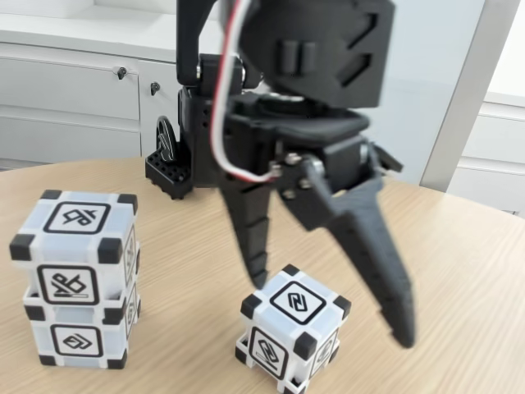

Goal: Stack cubes from left to right.

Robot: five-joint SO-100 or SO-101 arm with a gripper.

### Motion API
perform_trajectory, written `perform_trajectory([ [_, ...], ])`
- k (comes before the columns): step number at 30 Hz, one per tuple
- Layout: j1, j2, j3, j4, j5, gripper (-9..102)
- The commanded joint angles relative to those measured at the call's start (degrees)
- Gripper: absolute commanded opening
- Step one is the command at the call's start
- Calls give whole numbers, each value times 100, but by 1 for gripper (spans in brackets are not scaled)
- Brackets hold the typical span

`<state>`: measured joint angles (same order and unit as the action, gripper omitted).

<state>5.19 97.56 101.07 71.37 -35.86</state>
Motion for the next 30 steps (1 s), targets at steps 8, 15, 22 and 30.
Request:
perform_trajectory([
  [8, -132, 26, -44, 44, 949, 39],
  [15, -123, 26, 791, -44, 1037, 40],
  [22, -123, 114, 888, 0, 1002, 40],
  [30, -123, 264, 809, 35, 949, 40],
])
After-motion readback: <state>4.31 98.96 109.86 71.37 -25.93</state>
